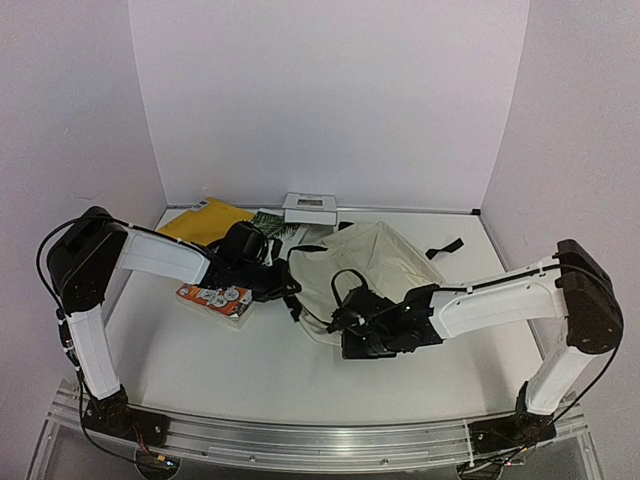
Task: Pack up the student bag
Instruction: Unzip the student bag at the center of the board.
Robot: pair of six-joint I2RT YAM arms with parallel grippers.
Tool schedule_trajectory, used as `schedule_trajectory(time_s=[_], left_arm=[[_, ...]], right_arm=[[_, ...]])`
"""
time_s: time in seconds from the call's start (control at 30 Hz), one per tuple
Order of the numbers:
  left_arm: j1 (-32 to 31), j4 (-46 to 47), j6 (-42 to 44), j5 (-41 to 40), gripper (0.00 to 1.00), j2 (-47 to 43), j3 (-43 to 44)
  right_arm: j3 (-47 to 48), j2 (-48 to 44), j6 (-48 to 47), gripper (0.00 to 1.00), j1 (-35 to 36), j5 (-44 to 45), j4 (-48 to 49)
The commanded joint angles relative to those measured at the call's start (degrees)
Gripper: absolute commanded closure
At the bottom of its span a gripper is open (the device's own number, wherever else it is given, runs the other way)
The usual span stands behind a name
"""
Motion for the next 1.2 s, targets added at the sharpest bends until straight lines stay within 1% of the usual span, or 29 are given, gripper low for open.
schedule_trajectory(time_s=[0.0, 0.13, 0.43, 0.53, 0.57, 0.6, 0.63, 0.7, 0.73, 0.8, 0.9, 1.17], left_arm=[[2.8, 0.2, 1.4, -3.8, 1.00, -0.3, 1.7], [2.9, -0.9, 2.4, -5.0, 1.00, -1.0, 1.6], [3.8, -1.1, 2.3, -5.2, 0.99, -1.9, 0.5], [3.8, 0.5, 0.7, -3.0, 0.85, -1.6, 0.4], [3.8, 2.1, -0.4, -1.3, 0.75, -1.3, 0.1], [3.8, 3.0, -0.9, -0.9, 0.70, -1.2, 0.0], [3.8, 4.7, -2.1, 1.0, 0.62, -0.7, -0.3], [3.7, 6.6, -3.3, 2.8, 0.52, -0.1, -0.8], [3.7, 7.9, -4.2, 3.6, 0.48, 0.0, -1.3], [3.7, 10.6, -6.1, 5.1, 0.43, 0.2, -2.7], [3.1, 10.9, -7.1, 5.1, 0.38, 0.1, -3.7], [-1.0, 10.1, -8.9, 4.6, 0.35, 1.1, -3.0]], right_arm=[[-1.2, -4.3, 1.5, 1.00, 0.3, 0.4, -5.8], [-0.5, -6.0, 0.6, 1.00, -0.6, -1.2, -5.9], [-2.4, -8.1, -6.5, 1.00, -7.5, -7.3, -5.5], [-1.2, -8.6, -9.1, 1.00, -7.9, -10.4, -4.5], [-0.6, -8.7, -9.4, 1.00, -7.8, -11.2, -3.8], [-0.5, -8.7, -9.5, 1.00, -7.8, -11.7, -3.6], [-0.1, -8.6, -9.6, 1.00, -7.8, -12.8, -2.9], [0.2, -8.5, -9.5, 1.00, -7.8, -12.8, -2.3], [0.3, -8.6, -9.3, 1.00, -7.8, -14.2, -2.1], [0.3, -8.7, -9.1, 1.00, -7.8, -14.7, -1.6], [0.8, -9.1, -9.0, 1.00, -7.8, -14.9, -1.1], [2.6, -10.1, -9.4, 1.00, -7.8, -16.2, 0.1]])
